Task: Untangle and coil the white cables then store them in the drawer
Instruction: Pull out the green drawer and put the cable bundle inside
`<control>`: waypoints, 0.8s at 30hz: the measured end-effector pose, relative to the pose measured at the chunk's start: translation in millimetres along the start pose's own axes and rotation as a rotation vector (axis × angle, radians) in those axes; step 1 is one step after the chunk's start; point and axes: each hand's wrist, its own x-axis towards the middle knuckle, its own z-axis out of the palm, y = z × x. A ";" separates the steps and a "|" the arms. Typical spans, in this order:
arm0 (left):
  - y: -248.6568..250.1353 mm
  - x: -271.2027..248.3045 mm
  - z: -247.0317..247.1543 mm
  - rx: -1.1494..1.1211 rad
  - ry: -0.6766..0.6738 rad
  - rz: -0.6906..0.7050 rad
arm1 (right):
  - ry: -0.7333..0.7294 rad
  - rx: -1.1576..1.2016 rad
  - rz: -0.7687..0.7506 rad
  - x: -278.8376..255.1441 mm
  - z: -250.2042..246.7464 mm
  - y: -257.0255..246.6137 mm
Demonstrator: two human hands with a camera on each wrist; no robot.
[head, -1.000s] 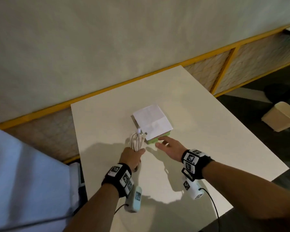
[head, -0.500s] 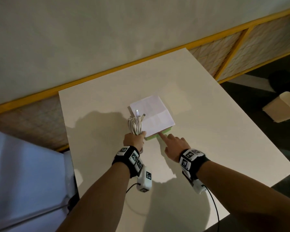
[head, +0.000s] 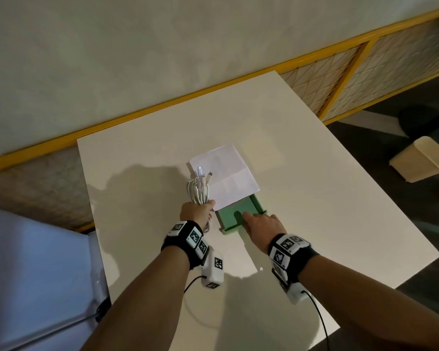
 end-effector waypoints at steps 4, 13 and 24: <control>0.4 0.5 -1.5 0.006 0.002 0.000 | 0.009 -0.014 -0.033 -33.5 14.9 11.6; -0.7 0.0 -1.9 0.003 0.006 0.016 | 0.013 -0.002 -0.008 -78.4 31.8 28.4; 5.0 -22.6 -9.2 -0.008 0.084 0.065 | 0.042 0.052 0.020 -80.7 14.7 14.6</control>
